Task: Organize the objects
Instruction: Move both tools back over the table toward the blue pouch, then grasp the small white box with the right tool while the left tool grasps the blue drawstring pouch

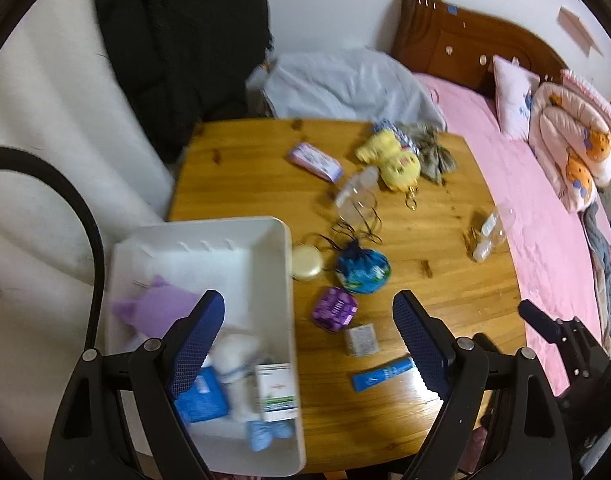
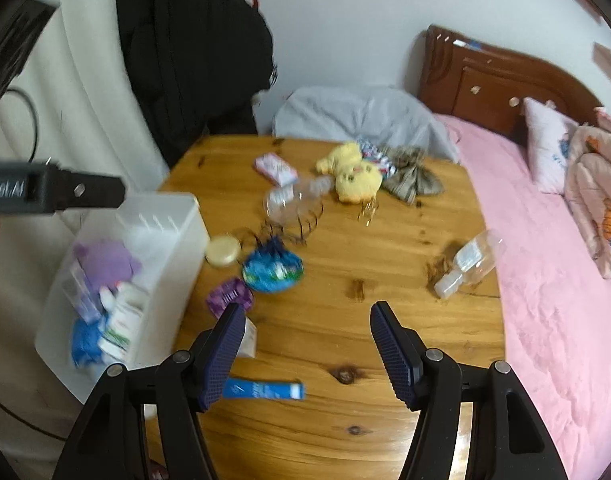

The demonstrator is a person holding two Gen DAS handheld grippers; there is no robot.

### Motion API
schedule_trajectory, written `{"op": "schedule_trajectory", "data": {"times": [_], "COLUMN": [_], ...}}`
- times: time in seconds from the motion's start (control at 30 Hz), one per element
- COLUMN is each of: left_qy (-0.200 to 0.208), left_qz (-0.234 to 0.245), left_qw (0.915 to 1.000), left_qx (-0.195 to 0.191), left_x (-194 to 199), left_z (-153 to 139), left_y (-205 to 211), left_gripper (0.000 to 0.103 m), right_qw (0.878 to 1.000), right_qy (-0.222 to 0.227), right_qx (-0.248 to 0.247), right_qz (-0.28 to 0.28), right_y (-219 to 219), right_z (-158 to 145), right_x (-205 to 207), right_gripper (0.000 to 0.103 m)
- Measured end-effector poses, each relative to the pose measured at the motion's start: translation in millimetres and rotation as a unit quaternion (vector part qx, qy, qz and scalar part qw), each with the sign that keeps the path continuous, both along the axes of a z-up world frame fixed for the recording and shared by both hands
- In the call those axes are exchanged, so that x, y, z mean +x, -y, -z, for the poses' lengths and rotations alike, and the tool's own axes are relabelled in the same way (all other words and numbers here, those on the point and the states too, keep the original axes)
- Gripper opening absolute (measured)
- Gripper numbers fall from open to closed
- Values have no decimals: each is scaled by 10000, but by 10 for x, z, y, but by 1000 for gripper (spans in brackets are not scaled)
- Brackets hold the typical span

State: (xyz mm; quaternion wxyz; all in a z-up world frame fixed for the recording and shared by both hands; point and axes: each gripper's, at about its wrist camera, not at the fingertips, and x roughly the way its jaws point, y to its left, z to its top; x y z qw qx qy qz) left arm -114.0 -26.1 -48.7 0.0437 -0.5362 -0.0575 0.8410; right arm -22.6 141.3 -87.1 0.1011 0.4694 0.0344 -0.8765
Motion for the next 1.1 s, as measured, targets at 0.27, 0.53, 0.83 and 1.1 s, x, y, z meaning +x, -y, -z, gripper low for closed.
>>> {"op": "schedule_trajectory", "data": {"times": [0.27, 0.53, 0.83, 1.1], "left_qy": [831, 1462, 2014, 2457], "left_qz": [168, 105, 493, 970], "left_qw": [9963, 9890, 9781, 9645], "left_qx": [110, 187, 180, 40], "left_x": [-302, -752, -1029, -1085], "left_z": [605, 1210, 1693, 1965], "left_y": [-499, -791, -956, -954], "left_gripper": [88, 88, 88, 85], "right_qw": [9957, 9854, 9777, 9806], "right_qy": [352, 333, 247, 163], "right_qx": [-154, -398, -912, -794], "right_qz": [-839, -1620, -1876, -1784], "right_y": [-174, -15, 340, 610], "right_z": [598, 923, 1183, 1395], "right_x": [-70, 16, 40, 11], "right_gripper": [66, 66, 66, 66]}}
